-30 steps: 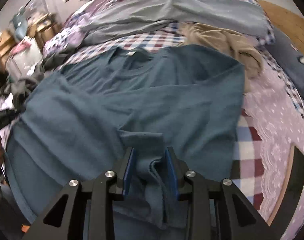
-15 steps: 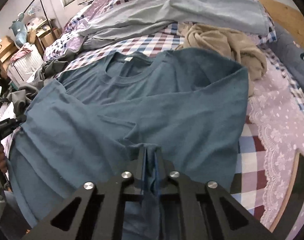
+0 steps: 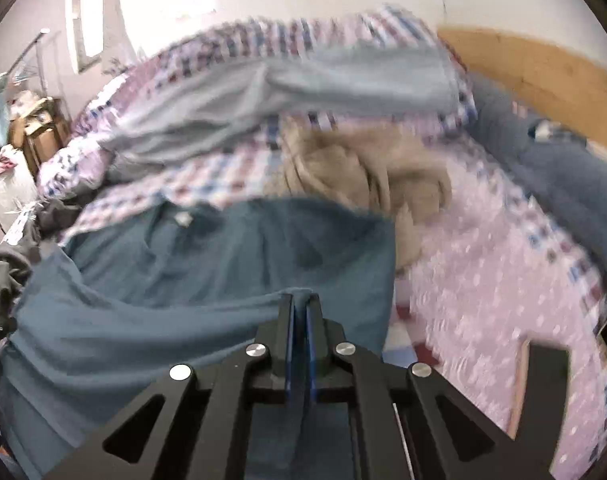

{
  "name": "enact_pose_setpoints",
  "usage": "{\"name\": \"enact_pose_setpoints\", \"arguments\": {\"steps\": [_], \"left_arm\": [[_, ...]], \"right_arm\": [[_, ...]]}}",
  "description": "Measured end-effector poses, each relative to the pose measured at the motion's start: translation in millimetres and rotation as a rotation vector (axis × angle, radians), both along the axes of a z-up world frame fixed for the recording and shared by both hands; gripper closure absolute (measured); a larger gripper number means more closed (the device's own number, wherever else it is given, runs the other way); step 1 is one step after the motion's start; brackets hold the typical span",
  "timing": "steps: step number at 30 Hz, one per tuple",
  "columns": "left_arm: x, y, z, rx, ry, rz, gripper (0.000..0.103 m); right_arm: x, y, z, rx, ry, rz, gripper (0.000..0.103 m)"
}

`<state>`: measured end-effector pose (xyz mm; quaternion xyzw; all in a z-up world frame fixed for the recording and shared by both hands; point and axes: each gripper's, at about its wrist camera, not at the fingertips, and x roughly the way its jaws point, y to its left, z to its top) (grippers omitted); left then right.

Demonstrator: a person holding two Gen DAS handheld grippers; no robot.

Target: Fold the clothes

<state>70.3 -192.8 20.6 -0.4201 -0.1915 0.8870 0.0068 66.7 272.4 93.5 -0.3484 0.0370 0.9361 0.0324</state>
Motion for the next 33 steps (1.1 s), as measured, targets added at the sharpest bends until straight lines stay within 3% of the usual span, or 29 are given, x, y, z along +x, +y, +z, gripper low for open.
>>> {"name": "enact_pose_setpoints", "arguments": {"steps": [2, 7, 9, 10, 11, 13, 17, 23, 27, 28, 29, 33], "left_arm": [[0.5, 0.8, -0.1, -0.005, 0.002, 0.002, 0.085], [1.2, 4.9, -0.2, -0.036, 0.009, -0.001, 0.085], [0.9, 4.8, -0.3, -0.037, 0.009, 0.000, 0.085], [0.8, 4.6, -0.3, -0.035, 0.009, 0.001, 0.085], [0.7, 4.4, -0.3, -0.034, 0.008, 0.002, 0.085], [0.5, 4.3, -0.5, -0.032, 0.007, 0.003, 0.085], [0.1, 4.0, -0.8, -0.026, 0.006, 0.005, 0.085], [0.5, 3.9, -0.4, -0.021, 0.004, 0.011, 0.085], [0.4, 3.6, -0.3, -0.020, 0.005, 0.009, 0.085], [0.3, 3.4, -0.4, -0.020, 0.005, 0.007, 0.085], [0.3, 2.8, -0.3, -0.018, 0.004, 0.007, 0.085], [-0.1, 2.0, -0.3, -0.011, 0.003, 0.007, 0.085]], "right_arm": [[0.3, -1.5, 3.4, 0.010, 0.024, 0.000, 0.099], [-28.0, 17.2, -46.0, -0.074, -0.175, -0.048, 0.094], [-27.8, 23.0, -51.2, -0.101, -0.198, -0.063, 0.091], [-24.1, 25.0, -48.1, -0.111, -0.182, -0.068, 0.083], [-18.6, 27.8, -43.3, -0.125, -0.157, -0.074, 0.067], [-2.6, 37.9, -34.4, -0.196, -0.105, -0.091, 0.053], [15.8, 53.2, -40.9, -0.372, -0.154, -0.090, 0.052], [24.0, 35.4, -45.9, -0.343, -0.206, -0.024, 0.052], [15.6, 20.3, -52.6, -0.280, -0.217, 0.008, 0.055], [12.7, 17.2, -54.8, -0.263, -0.226, 0.015, 0.070], [9.8, 14.1, -57.0, -0.246, -0.235, 0.022, 0.095], [12.9, 1.9, -55.0, -0.141, -0.250, 0.022, 0.101]]}}
